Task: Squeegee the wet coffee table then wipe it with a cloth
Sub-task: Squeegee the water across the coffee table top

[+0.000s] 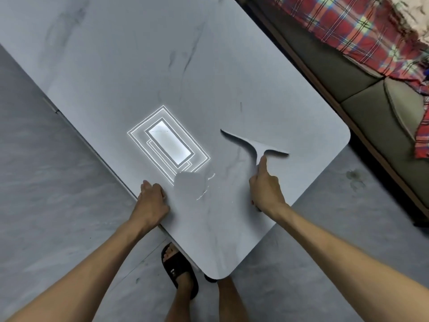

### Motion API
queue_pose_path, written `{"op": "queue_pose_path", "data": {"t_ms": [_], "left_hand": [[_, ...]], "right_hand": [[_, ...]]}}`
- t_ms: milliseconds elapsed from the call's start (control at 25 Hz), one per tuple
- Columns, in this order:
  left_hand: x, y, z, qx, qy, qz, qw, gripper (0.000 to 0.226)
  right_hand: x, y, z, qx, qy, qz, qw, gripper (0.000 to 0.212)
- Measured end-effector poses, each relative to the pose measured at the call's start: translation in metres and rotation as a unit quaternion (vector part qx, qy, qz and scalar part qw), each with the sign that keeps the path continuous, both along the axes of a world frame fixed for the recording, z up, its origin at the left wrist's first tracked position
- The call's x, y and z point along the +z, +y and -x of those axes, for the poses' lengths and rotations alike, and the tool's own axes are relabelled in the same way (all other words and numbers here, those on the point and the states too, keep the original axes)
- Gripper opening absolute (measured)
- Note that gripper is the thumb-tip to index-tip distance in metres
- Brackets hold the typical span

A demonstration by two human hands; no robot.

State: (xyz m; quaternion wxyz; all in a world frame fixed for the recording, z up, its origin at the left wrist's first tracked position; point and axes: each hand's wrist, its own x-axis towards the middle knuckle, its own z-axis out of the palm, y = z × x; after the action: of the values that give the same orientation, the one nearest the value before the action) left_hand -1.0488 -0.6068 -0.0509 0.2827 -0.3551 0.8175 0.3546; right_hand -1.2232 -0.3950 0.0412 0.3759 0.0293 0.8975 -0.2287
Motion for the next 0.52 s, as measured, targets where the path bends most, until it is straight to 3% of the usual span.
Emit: {"op": "queue_pose_path", "data": {"t_ms": [280, 520], "left_hand": [[0.006, 0.009, -0.01, -0.028, 0.005, -0.006, 1.0, 0.014], [0.018, 0.015, -0.026, 0.04, 0.051, 0.001, 0.998, 0.015]], "right_hand": [[0.011, 0.041, -0.066, 0.176, 0.005, -0.067, 0.982, 0.075], [0.035, 0.059, -0.071, 0.199, 0.001, -0.028, 0.98, 0.068]]}}
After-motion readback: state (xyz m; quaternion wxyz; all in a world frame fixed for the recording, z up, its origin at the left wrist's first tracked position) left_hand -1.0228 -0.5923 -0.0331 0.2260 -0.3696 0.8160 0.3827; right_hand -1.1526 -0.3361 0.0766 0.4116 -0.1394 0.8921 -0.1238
